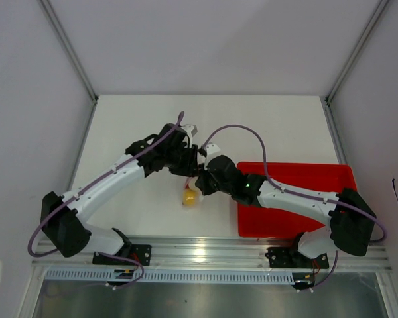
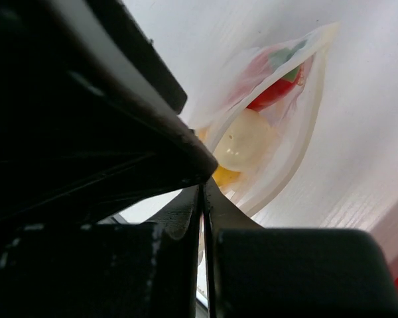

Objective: Place the food in the zip-top bag and seal the zipper
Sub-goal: Pick up the zipper food storage bag at the center of the board.

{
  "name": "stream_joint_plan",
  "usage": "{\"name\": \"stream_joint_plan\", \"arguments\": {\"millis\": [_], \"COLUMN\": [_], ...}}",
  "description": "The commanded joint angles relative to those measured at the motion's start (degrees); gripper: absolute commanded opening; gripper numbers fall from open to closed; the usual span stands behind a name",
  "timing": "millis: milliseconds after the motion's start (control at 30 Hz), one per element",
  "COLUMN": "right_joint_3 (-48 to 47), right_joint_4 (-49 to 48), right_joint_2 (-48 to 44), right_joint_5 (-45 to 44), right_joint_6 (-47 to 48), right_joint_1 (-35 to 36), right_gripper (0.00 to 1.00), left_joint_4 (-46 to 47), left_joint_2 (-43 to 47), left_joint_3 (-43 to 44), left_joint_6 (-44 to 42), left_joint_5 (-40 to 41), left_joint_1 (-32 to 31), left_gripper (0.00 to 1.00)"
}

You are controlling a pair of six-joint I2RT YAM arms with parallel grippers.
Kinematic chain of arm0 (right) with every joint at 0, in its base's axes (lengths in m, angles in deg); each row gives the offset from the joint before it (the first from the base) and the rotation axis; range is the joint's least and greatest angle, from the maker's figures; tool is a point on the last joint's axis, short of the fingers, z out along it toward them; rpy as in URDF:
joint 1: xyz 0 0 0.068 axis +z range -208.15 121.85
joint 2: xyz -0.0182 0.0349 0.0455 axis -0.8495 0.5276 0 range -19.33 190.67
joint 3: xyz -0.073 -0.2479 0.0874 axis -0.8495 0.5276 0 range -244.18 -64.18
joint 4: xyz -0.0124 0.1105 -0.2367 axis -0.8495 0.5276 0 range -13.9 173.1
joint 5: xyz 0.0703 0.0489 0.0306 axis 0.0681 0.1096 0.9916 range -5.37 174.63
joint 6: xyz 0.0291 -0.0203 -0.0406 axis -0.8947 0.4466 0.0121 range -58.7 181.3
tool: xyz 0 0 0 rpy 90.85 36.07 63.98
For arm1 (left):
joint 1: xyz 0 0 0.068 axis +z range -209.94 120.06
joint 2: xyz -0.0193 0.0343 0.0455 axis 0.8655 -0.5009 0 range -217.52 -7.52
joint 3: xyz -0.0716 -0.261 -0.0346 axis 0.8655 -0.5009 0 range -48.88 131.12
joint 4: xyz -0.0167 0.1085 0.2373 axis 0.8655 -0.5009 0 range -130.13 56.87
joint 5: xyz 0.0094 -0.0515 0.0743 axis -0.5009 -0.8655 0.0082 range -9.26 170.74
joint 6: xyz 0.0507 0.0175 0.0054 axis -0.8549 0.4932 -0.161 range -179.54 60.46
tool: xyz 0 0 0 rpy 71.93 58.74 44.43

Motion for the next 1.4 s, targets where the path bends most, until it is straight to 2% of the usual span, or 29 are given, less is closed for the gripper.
{"name": "stream_joint_plan", "arguments": {"millis": [0, 367, 733, 967, 1100, 1167, 1200, 1300, 1367], "right_joint_3": [-3.0, -3.2, -3.2, -4.3, -4.8, -4.9, -5.2, -5.5, -5.7], "right_joint_4": [-3.0, -3.7, -3.1, 0.0, 3.3, 5.2, 6.2, 10.3, 14.0], "right_joint_2": [0.7, 1.0, 0.5, 1.1, 1.6, 1.6, 1.6, 0.4, -0.7], "right_joint_5": [0.8, 0.1, -0.2, -1.6, -4.4, -5.1, -6.2, -7.8, -8.8], "right_joint_6": [0.6, -0.1, 0.1, -0.3, -2.1, -3.3, -4.0, -6.9, -8.3], "right_joint_1": [0.3, 0.5, 0.5, 0.5, 0.3, 0.2, 0.1, 0.2, 0.2], "right_gripper": [0.00, 0.00, 0.00, 0.00, 0.00, 0.05, 0.16, 0.28, 0.32], "left_joint_4": [1.7, 5.0, 5.7, 6.3, 6.6, 6.8, 6.8, 7.3, 7.5], "left_joint_2": [-1.3, -3.4, -4.9, -5.8, -5.2, -4.5, -4.2, -2.8, -1.7], "left_joint_3": [2.0, -2.4, -4.4, -4.3, -5.0, -5.8, -6.0, -7.3, -8.3], "left_joint_6": [-1.7, -1.5, -1.7, -1.5, -1.7, -2.0, -2.2, -2.6, -2.9], "left_joint_5": [-1.3, -3.3, -3.1, -4.8, -5.8, -6.6, -7.0, -6.8, -6.9], "left_joint_1": [0.5, 1.2, 1.2, 1.2, 1.2, 1.2, 1.2, 1.2, 1.2], "left_gripper": [0.45, 0.44, 0.35, 0.01, 0.01, 0.00, 0.01, 0.01, 0.01]}}
